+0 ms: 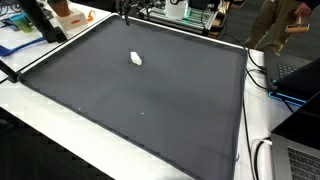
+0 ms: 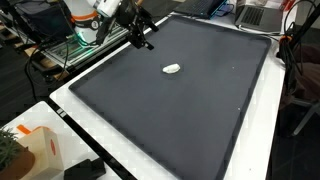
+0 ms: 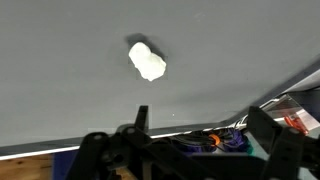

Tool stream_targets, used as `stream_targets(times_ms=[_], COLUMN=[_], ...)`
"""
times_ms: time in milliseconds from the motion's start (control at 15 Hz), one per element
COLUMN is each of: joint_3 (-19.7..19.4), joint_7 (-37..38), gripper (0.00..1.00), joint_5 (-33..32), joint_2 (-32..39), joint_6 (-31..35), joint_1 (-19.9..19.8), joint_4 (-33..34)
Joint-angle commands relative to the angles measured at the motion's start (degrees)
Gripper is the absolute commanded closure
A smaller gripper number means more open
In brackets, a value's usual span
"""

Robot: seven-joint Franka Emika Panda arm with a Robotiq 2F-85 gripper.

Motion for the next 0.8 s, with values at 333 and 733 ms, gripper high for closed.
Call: stream_targets(times_ms=[333, 733], joint_3=[-0.2, 0.8], joint_7=[-12.8, -15.4], gripper=[0.0, 0.0], joint_5=[10.7, 13.6], joint_2=[2.1, 2.1], joint_6=[5.0, 7.6], joint_1=[0.6, 0.6], joint_4=[0.6, 1.1])
